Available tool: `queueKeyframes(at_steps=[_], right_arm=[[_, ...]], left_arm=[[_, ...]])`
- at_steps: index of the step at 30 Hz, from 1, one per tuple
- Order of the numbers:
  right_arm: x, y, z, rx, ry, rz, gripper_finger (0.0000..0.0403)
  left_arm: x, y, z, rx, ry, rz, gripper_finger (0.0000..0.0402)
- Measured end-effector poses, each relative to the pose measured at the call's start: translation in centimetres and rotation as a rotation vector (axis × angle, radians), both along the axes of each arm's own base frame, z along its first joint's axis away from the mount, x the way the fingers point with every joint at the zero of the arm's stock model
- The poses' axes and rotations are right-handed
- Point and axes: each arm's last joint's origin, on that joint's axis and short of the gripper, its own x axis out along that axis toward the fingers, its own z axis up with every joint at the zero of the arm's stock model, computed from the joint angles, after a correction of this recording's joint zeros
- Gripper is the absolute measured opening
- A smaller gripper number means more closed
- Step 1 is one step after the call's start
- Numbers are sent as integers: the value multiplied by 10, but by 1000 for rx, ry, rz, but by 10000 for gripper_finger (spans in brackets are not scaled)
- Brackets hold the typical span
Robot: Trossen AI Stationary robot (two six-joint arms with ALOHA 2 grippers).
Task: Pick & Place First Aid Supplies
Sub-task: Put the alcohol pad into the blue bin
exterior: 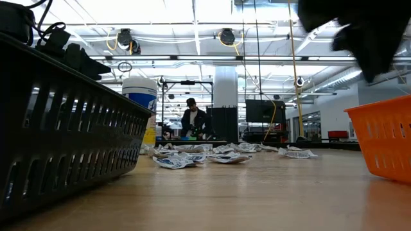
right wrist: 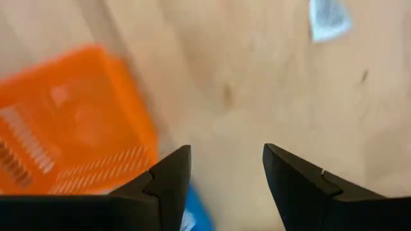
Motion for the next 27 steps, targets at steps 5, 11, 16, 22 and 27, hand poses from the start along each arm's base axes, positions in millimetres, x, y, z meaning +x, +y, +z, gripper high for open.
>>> queueKeyframes(at_steps=[5,11,16,22,27], right_arm=[[31,-27,-2,-4,-12,37,188],[66,-57,-6,-34,-49,54,188],[94,-78,-8,-54,-77,63,190],[124,-96,-16,-58,-111,61,188],[139,-97,-38,-59,-113,75,189]], left_arm=[[0,0,0,0,0,0,397],[0,0,0,0,0,-1,397],[0,0,0,0,0,0,397],[0,0,0,0,0,0,397],[0,0,0,0,0,0,397]])
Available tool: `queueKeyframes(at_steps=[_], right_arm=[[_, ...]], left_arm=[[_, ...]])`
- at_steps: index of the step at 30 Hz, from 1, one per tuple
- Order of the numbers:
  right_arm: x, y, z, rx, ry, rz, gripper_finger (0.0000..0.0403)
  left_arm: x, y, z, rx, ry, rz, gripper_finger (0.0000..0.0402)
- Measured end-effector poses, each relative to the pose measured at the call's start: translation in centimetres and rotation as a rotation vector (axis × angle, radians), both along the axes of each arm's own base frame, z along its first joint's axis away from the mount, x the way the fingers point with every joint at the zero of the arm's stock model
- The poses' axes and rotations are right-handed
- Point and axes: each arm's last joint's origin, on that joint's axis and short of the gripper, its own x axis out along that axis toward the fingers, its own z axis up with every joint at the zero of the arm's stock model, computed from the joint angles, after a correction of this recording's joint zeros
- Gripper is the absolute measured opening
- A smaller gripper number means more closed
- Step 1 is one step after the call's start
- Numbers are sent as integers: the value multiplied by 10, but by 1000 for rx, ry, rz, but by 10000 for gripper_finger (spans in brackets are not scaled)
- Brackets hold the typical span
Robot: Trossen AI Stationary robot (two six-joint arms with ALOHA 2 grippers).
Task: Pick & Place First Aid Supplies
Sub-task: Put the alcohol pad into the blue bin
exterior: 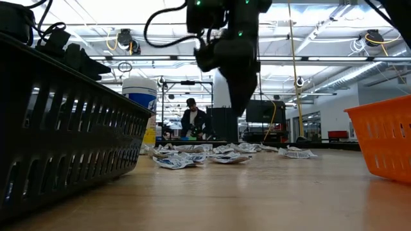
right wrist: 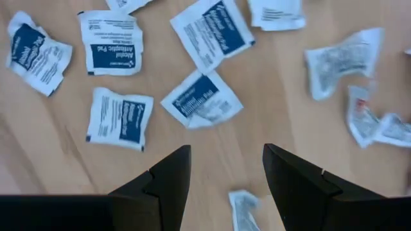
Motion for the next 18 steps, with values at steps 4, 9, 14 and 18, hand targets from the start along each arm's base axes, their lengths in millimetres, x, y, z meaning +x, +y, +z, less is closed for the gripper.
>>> queueKeyframes(at_steps=[4,9,14,18], right_arm=[[8,4,-22,-1,36,10,186],[14,7,-44,-9,67,15,185],[18,8,-57,-57,75,18,185],[21,8,-64,-56,75,18,181]], left_arm=[[0,0,0,0,0,0,397],[0,0,0,0,0,0,397],[0,0,0,0,0,0,397],[0,0,0,0,0,0,397]])
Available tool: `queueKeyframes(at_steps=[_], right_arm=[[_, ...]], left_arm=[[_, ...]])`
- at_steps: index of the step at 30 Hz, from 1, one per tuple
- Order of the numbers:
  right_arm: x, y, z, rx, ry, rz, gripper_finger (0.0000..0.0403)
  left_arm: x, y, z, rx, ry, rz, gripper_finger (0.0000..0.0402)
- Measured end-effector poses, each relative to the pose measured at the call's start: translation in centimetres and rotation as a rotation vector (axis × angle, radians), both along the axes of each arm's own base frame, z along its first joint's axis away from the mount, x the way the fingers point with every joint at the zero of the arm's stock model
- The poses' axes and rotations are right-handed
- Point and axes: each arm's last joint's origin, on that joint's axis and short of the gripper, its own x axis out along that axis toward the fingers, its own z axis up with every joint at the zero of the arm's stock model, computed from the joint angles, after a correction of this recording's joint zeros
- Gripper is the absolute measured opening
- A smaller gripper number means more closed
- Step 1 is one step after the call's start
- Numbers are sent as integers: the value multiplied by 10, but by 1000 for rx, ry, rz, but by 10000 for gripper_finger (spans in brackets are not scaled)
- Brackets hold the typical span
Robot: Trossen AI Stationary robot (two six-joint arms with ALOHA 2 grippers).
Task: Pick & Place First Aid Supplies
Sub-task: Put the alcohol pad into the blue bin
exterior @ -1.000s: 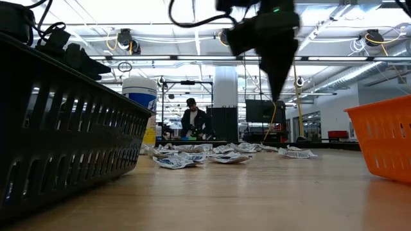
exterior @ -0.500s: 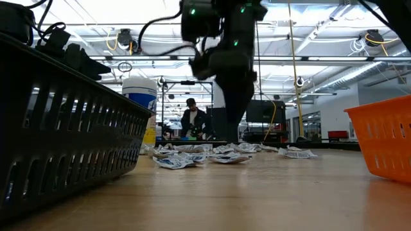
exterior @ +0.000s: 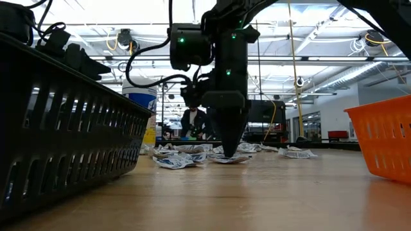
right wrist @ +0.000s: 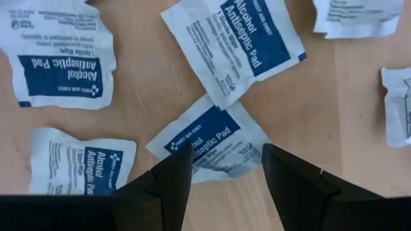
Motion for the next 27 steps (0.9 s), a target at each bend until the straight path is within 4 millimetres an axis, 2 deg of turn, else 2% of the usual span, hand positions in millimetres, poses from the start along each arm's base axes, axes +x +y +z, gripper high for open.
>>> queueKeyframes(at_steps=[5,9,12,17,23,27], right_arm=[[0,0,-4,-1,-22,1,169],[-1,0,-7,0,-22,1,143],[-2,2,-8,1,-17,3,105],[-2,6,-9,4,-16,11,15],[-3,9,-7,-4,-19,6,3],[-7,8,3,-3,-18,-9,2]], left_arm=[[0,0,0,0,0,0,397],[0,0,0,0,0,0,397],[0,0,0,0,0,0,397],[0,0,0,0,0,0,397],[0,0,0,0,0,0,397],[0,0,0,0,0,0,397]])
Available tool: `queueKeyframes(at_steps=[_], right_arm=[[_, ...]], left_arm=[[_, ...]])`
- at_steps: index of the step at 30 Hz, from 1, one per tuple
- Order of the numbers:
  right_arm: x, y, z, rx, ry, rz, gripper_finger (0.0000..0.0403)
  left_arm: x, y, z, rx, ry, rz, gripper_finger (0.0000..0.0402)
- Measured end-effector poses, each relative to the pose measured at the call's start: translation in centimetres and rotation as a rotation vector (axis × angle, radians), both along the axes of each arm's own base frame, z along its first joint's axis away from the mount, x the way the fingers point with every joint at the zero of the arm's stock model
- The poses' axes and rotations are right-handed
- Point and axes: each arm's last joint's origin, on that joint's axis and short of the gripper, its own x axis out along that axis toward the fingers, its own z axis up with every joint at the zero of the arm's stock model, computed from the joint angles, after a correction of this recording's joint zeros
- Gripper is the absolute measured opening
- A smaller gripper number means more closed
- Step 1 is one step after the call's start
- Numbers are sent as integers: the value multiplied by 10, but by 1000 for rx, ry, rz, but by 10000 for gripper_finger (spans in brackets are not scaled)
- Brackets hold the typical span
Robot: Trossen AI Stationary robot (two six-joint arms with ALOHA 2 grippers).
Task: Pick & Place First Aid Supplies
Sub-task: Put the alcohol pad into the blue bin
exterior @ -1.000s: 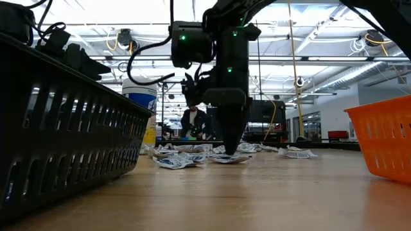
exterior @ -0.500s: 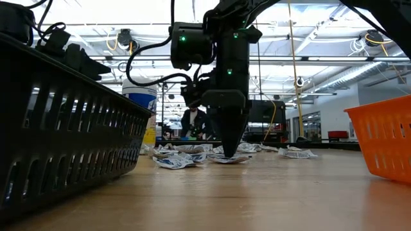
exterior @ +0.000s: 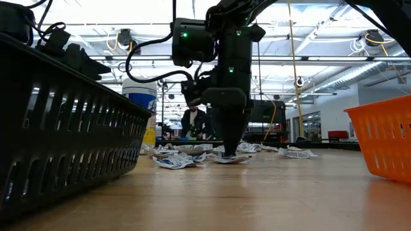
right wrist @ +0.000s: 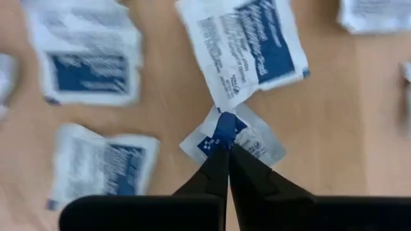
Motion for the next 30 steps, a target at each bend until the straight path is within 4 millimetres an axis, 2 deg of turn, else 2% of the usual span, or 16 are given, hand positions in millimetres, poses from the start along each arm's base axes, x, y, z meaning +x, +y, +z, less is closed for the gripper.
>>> queueKeyframes(at_steps=[7,13,21,24,30], right_arm=[[-13,-2,35,6,-18,-43,1],[-24,-2,60,21,-44,-166,1],[-37,-1,81,35,-46,-319,0],[-41,6,82,34,-26,-372,0],[-54,37,89,26,20,-494,0]], left_arm=[[0,0,0,0,0,-1,397],[0,0,0,0,0,0,397],[0,0,0,0,0,-1,397],[0,0,0,0,0,-1,397],[0,0,0,0,0,0,397]])
